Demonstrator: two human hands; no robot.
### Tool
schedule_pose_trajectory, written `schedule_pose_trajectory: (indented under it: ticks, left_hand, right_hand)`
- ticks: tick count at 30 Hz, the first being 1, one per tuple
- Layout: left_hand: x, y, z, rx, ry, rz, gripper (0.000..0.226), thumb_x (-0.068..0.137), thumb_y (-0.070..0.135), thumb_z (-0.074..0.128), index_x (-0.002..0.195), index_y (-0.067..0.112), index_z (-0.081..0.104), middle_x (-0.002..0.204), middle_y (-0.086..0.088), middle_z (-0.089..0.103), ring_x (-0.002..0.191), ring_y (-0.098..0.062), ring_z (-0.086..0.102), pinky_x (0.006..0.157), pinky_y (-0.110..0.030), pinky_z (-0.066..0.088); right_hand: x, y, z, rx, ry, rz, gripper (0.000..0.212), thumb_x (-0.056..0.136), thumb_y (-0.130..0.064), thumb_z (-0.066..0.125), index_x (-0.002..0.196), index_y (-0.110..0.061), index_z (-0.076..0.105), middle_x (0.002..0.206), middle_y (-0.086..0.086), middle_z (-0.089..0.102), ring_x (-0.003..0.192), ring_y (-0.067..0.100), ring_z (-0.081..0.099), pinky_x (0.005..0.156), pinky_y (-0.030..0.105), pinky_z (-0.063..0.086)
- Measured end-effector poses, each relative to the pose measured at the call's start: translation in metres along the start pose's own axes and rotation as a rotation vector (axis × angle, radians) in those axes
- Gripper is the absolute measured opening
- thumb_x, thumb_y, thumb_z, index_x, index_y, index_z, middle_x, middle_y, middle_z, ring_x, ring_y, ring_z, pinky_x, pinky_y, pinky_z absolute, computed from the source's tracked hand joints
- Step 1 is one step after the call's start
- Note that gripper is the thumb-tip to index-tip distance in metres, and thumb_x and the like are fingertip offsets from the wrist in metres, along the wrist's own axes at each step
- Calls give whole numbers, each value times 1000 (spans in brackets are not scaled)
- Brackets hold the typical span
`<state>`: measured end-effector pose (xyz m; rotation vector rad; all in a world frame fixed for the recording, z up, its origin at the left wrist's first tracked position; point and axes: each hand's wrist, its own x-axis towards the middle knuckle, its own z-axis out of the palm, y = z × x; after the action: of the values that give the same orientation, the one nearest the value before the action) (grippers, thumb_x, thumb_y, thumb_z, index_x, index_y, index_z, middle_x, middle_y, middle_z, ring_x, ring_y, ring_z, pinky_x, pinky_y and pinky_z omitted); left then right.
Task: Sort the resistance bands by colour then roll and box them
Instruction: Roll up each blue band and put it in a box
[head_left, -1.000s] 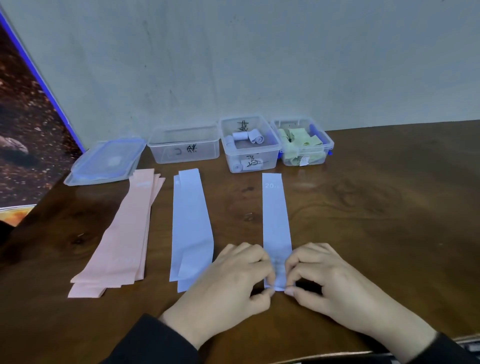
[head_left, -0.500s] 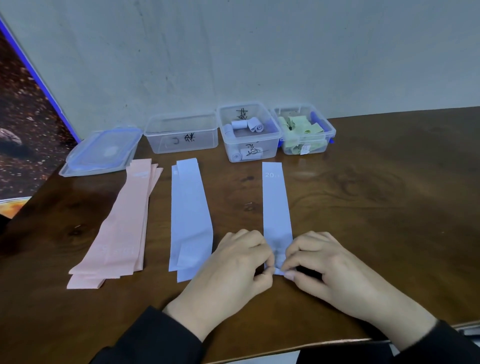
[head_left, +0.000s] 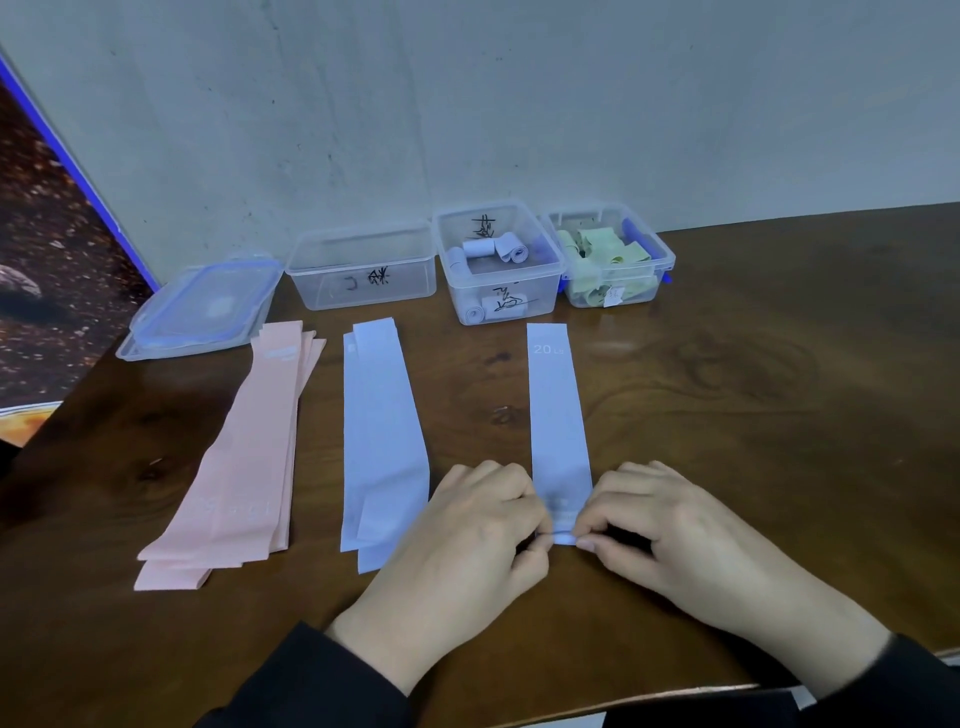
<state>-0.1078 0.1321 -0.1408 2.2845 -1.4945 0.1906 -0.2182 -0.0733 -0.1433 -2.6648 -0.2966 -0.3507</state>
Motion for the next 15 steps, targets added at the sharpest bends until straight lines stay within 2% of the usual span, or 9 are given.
schedule_pose_trajectory:
  ticks: [5,11,15]
  left_hand:
    - [4,4,-1,32,13,-27,19,92,33,49,80,28,62,85,15,44,81,-7,41,73,-29,43]
    - [4,3,2,47,-6,-38,19,94,35,46,82,29,58,86,16,43,81,-7,40,72,-27,42]
    - [3,2,3,45,-11,-29,18,97,34,46,83,29,57,87,15,43,82,-7,42,74,-30,42]
  right_hand:
    - [-2,0,4,60,47,33,11,97,-36,61,94,-32,71,94,-22,53,86,8,56,78,30,48]
    - [-2,0,4,32,41,27,14,94,-44,63,96,-31,68,95,-23,54,85,8,54,75,30,49]
    - [-2,-1,5,21,58,18,11,95,-40,62,93,-31,65,95,-22,52,83,7,53,77,32,49]
